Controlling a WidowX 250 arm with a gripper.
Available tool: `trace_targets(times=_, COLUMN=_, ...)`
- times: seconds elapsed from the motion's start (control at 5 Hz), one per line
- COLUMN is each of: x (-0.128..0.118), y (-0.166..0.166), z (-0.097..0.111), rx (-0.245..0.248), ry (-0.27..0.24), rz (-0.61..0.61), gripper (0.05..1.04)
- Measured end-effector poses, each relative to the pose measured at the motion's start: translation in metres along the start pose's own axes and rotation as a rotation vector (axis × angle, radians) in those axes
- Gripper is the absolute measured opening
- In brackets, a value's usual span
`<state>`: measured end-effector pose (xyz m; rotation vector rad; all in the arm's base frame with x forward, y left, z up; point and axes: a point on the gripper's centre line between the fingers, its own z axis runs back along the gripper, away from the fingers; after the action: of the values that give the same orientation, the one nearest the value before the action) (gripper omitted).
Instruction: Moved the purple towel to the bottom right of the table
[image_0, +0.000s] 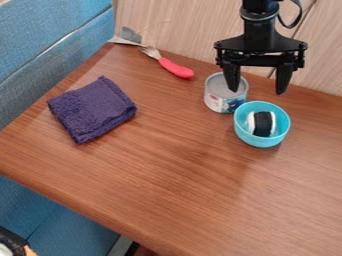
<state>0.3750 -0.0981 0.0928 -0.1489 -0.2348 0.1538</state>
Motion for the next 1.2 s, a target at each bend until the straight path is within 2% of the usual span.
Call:
trace_targets(times=0.2, x=-0.005, y=0.003, z=-0.012, rx=0.014, ry=0.032, rz=0.01, gripper=1.0)
trace_targets(times=0.4, x=-0.008, y=0.019, z=-0.018, rx=0.038, ry=0.04, rz=0.061, gripper=1.0)
trace_targets(times=0.6, x=0.001, y=0.047, z=-0.004, rx=0.032, ry=0.004, rz=0.158, gripper=1.0)
trace_targets(times=0.8, x=0.006, y=0.077, z=0.009, rx=0.059, ry=-0.037, rz=0.248, gripper=1.0)
trace_targets(times=1.2, x=0.007, y=0.154, z=0.017, rx=0.135, ry=-0.095, rz=0.54, gripper=1.0)
